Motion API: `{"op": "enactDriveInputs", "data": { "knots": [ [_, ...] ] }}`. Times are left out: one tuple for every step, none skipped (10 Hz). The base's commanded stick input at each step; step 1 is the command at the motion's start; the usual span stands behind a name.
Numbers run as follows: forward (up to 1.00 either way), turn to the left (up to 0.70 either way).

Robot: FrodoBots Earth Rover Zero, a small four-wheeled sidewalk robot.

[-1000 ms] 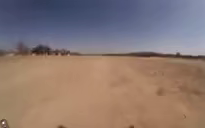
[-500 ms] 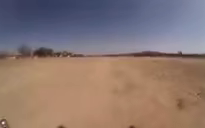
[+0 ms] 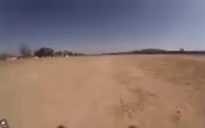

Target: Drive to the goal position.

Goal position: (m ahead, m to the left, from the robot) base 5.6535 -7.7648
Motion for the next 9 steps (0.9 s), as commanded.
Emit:
{"op": "enactDriveInputs", "data": {
  "knots": [
    [1.0,0.0],
    [1.0,0.0],
    [1.0,0.0],
    [1.0,0.0],
    [1.0,0.0],
    [1.0,0.0],
    [1.0,0.0],
    [1.0,0.0],
    [1.0,0.0]
  ]
}}
